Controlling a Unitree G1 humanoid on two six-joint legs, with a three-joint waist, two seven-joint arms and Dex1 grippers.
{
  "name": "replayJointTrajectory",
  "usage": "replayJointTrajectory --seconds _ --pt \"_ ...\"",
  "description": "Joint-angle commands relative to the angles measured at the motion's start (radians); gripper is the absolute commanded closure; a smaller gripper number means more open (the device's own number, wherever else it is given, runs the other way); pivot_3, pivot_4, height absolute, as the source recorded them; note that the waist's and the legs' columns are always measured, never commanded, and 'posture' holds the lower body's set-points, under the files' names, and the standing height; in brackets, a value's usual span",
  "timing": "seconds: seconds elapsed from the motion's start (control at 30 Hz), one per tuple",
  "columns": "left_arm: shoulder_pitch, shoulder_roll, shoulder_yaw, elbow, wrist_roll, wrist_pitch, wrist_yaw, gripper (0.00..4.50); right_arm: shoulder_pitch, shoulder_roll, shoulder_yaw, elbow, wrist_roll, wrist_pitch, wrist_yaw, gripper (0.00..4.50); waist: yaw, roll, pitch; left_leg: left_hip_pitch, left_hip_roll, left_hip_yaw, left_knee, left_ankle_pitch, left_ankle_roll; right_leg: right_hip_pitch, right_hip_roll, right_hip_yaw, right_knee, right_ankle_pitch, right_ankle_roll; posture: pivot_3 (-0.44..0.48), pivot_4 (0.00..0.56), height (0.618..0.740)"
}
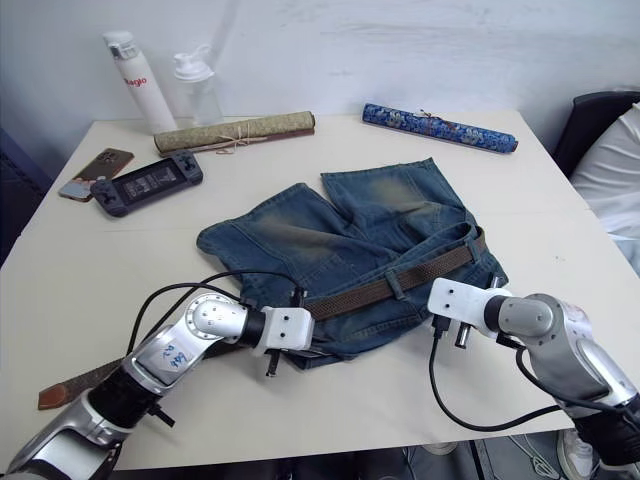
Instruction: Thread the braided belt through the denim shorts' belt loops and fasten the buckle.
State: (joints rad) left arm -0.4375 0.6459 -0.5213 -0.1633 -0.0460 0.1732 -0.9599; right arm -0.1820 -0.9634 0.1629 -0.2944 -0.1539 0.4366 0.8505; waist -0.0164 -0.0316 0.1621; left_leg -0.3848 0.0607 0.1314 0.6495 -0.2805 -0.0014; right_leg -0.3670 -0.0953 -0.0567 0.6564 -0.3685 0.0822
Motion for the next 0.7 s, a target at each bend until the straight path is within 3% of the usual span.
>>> replayJointTrajectory --seconds 0.03,0.23,0.37,0.7 --pt "0.019 0.245 0.092 0.277 0.078 -0.290 -0.126 4.27 0.042 0.072 -0.029 -0.181 0.150 0.112 0.064 4.47 -0.018 0.000 0.000 0.000 0.002 -0.001 -0.001 0.000 -0.003 -0.001 0.001 -0.002 0.001 -0.002 -0.003 0.000 0.150 0.737" --pt "-0.090 0.277 0.137 0.615 0.127 -0.552 -0.095 4.27 0.013 0.196 -0.026 -0.311 0.251 0.286 0.011 4.47 -0.011 0.011 0.001 0.008 0.005 -0.005 -0.005 -0.003 -0.004 0.002 0.005 -0.003 0.006 -0.005 -0.009 0.000 0.150 0.737" --pt "-0.192 0.230 0.151 0.791 0.150 -0.646 -0.006 4.27 -0.036 0.232 0.032 -0.274 0.172 0.326 -0.089 4.47 -0.010 0.012 0.001 0.009 0.004 -0.007 -0.004 -0.004 -0.004 0.005 0.005 -0.005 0.006 -0.005 -0.010 0.000 0.150 0.737" --pt "-0.145 0.125 0.173 0.755 0.092 -0.615 -0.023 4.27 -0.060 0.108 0.127 -0.098 0.015 0.204 -0.157 4.47 0.018 0.012 0.001 0.005 0.001 -0.007 0.000 -0.005 -0.001 0.004 0.001 -0.007 0.004 -0.005 -0.008 0.000 0.150 0.737"
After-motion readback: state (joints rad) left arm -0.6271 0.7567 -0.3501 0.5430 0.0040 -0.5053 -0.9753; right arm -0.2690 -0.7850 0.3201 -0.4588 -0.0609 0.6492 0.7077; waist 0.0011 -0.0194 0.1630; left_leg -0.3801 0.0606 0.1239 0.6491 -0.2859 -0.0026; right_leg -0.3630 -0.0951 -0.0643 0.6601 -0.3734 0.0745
